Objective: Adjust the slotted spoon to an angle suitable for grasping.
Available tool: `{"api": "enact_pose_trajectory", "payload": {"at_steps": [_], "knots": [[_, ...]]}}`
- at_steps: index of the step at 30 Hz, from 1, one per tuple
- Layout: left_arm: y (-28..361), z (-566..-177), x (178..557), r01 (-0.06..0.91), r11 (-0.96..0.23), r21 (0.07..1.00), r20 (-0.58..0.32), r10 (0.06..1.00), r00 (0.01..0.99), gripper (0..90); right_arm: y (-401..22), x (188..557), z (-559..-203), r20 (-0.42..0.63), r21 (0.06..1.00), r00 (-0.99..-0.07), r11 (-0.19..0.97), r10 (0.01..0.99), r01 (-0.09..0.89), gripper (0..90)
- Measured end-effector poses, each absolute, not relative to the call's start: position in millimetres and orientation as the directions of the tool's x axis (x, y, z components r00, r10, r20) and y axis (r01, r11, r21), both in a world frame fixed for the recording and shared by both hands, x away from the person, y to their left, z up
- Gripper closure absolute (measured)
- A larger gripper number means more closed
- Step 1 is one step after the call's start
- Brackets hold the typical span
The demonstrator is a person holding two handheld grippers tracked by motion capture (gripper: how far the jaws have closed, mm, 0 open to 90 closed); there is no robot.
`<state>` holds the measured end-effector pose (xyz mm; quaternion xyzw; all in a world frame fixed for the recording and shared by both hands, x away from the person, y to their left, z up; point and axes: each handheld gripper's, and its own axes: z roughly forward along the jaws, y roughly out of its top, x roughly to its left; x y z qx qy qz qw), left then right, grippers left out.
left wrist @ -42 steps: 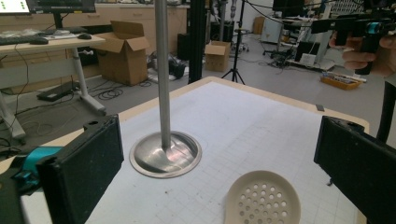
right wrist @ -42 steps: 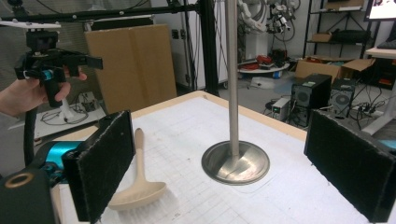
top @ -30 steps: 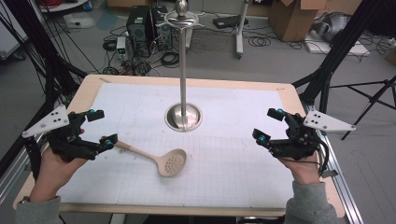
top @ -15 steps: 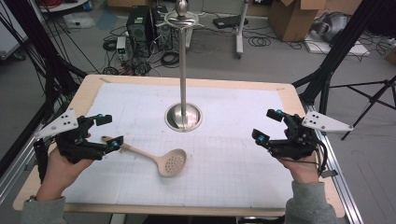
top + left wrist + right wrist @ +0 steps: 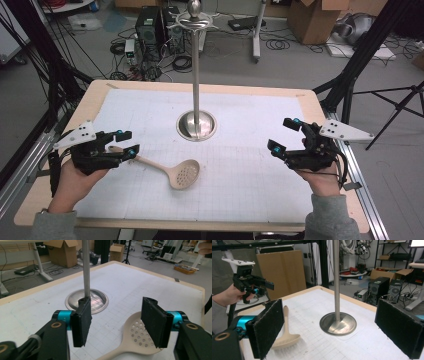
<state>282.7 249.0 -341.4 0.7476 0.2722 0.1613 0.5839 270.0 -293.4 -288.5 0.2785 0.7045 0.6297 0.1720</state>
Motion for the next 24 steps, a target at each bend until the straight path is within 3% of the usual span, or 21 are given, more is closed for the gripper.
{"api": "enact_pose_trajectory", "payload": {"at_steps": [5,14,24], "knots": [[246,-348,285,0.226,-0.189,0.956,-0.072,0.595,0.801,50.4,-293,271,-290,0.110,0.982,-0.786,0.056,0.609,0.181,7.4],[240,-358,284,0.239,-0.228,0.944,-0.058,0.598,0.799,72.1,-291,272,-291,0.119,0.980,-0.784,0.053,0.609,0.189,7.4],[232,-376,290,0.298,-0.271,0.915,-0.103,0.556,0.825,84.0,-288,274,-293,0.122,0.978,-0.786,0.064,0.606,0.201,7.4]]}}
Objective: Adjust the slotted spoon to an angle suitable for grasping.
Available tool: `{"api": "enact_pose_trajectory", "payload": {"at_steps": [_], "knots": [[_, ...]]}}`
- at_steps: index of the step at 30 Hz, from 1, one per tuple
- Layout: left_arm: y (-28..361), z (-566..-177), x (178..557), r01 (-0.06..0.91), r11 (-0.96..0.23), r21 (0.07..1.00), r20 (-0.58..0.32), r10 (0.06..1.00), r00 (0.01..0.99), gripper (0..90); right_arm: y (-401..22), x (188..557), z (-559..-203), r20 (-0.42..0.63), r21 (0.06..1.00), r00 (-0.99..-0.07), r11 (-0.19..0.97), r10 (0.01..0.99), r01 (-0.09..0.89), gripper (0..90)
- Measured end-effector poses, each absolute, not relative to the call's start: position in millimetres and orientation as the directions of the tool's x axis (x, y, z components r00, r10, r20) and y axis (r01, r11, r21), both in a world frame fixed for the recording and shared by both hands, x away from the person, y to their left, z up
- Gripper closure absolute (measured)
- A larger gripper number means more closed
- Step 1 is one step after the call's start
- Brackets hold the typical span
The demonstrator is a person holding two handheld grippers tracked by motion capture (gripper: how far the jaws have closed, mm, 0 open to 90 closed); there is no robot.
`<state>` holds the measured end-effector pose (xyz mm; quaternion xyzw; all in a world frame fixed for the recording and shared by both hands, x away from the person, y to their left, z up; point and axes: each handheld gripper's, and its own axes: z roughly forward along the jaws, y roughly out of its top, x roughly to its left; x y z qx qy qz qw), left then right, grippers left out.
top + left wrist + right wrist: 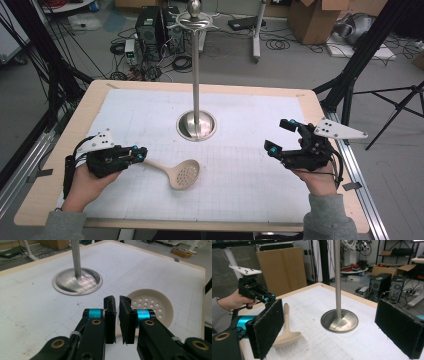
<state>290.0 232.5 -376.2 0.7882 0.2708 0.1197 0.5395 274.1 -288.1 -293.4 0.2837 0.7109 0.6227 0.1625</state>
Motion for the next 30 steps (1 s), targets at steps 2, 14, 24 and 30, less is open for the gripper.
{"api": "enact_pose_trajectory", "payload": {"at_steps": [2,14,24,30], "knots": [[233,-380,291,0.304,-0.272,0.913,-0.110,0.554,0.825,86.0,-288,274,-294,0.123,0.977,-0.787,0.064,0.605,0.202,7.4],[235,-391,294,0.338,-0.273,0.901,-0.137,0.561,0.816,89.0,-288,274,-294,0.122,0.977,-0.789,0.067,0.603,0.202,7.4],[244,-408,298,0.367,-0.291,0.884,-0.150,0.567,0.810,89.0,-286,274,-295,0.115,0.975,-0.790,0.083,0.603,0.204,7.9],[245,-417,299,0.384,-0.320,0.866,-0.147,0.572,0.807,89.0,-285,274,-295,0.103,0.976,-0.804,0.094,0.586,0.194,13.6]]}}
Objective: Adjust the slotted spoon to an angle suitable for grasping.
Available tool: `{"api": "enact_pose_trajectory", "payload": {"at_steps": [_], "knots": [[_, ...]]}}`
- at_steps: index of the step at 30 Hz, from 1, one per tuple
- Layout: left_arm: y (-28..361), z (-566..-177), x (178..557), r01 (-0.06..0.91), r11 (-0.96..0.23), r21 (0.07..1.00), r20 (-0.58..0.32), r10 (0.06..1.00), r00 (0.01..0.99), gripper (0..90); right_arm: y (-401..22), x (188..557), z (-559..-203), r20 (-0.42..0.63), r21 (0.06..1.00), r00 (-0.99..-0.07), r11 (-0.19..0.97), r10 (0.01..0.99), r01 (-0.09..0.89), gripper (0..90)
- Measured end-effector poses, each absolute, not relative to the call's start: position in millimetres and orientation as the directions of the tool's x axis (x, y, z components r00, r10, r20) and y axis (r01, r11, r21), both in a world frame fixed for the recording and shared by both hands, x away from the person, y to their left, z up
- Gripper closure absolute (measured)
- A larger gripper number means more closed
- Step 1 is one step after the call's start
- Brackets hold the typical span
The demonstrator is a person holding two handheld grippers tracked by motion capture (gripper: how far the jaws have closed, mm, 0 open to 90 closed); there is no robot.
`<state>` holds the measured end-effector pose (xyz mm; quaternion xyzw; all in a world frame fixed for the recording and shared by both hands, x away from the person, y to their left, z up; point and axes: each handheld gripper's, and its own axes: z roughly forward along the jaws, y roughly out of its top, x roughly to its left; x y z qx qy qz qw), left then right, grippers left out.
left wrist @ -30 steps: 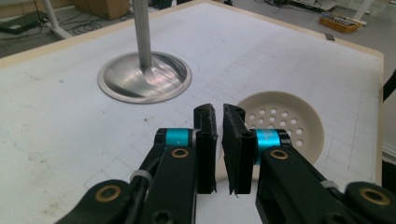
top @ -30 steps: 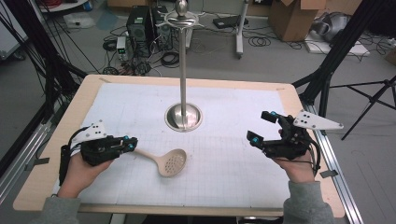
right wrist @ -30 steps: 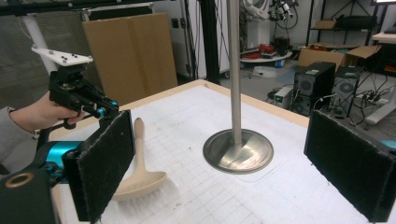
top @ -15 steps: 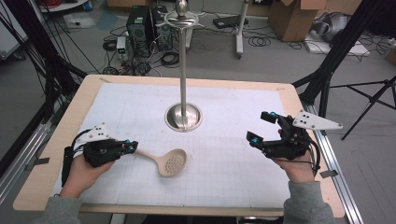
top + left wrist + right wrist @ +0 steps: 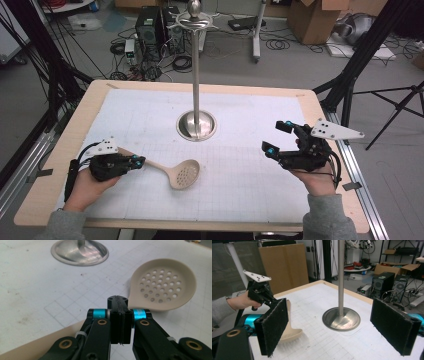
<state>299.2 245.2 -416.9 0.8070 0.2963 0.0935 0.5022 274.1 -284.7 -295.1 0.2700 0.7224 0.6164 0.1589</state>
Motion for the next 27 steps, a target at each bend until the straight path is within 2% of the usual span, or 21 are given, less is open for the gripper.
{"api": "enact_pose_trajectory", "payload": {"at_steps": [27], "knots": [[261,-442,309,0.451,-0.364,0.815,-0.125,0.650,0.750,89.0,-283,276,-298,0.101,0.974,-0.814,0.111,0.572,0.199,11.8]]}}
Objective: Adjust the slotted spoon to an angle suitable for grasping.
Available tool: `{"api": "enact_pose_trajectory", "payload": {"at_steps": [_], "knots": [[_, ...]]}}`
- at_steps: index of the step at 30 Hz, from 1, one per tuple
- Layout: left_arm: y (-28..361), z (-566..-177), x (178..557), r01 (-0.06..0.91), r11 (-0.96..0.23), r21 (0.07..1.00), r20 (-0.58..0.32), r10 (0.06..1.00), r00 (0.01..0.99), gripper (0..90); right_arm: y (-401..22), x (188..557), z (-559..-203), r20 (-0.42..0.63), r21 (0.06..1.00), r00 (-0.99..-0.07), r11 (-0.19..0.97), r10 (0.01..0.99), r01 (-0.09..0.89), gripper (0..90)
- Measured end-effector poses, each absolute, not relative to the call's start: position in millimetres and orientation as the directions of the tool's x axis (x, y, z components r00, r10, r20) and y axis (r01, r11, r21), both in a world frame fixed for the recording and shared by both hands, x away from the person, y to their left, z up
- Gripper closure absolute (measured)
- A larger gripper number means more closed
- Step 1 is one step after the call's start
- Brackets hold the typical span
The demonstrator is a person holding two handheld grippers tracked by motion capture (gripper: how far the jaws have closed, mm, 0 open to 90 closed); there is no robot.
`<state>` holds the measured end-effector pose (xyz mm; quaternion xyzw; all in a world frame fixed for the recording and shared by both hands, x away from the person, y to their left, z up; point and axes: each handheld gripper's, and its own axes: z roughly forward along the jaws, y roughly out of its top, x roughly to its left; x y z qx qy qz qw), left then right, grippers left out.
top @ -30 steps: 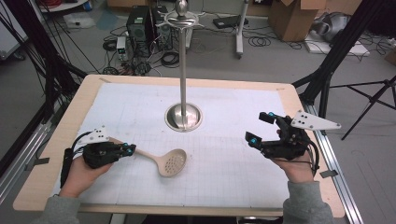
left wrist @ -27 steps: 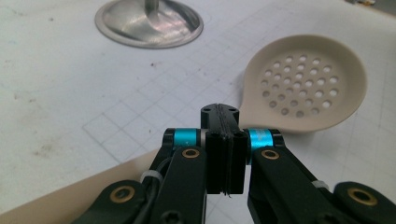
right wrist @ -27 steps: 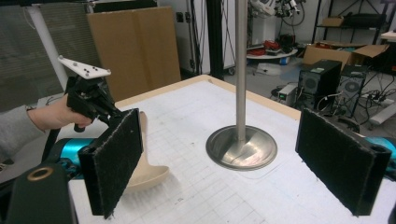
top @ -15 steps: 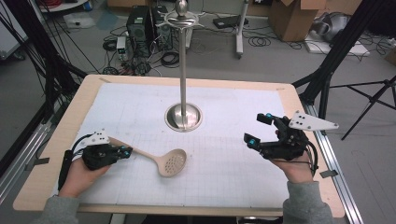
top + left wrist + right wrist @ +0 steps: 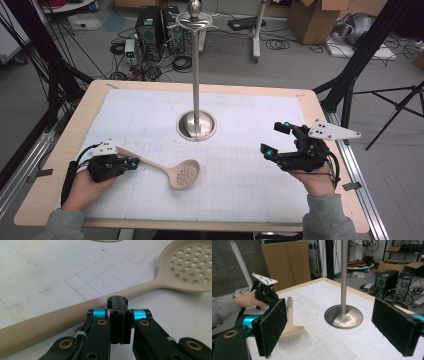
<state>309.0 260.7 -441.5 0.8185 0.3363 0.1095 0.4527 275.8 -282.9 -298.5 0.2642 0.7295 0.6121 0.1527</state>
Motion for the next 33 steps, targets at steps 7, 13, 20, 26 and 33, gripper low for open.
{"api": "enact_pose_trajectory", "payload": {"at_steps": [7,13,20,26,33], "knots": [[260,-446,312,0.461,-0.384,0.800,-0.114,0.657,0.746,89.0,-282,275,-299,0.103,0.974,-0.818,0.111,0.567,0.200,11.8],[260,-449,315,0.470,-0.384,0.795,-0.115,0.665,0.738,89.2,-283,275,-299,0.109,0.971,-0.818,0.115,0.565,0.208,11.8],[257,-450,320,0.468,-0.383,0.797,-0.108,0.672,0.733,89.3,-285,271,-301,0.108,0.969,-0.818,0.122,0.566,0.213,11.8],[255,-450,326,0.486,-0.363,0.795,-0.131,0.679,0.722,89.2,-290,266,-301,0.114,0.967,-0.810,0.122,0.575,0.223,11.8],[247,-450,337,0.488,-0.358,0.796,-0.123,0.693,0.710,89.2,-298,258,-306,0.108,0.961,-0.798,0.142,0.593,0.236,11.8]]}}
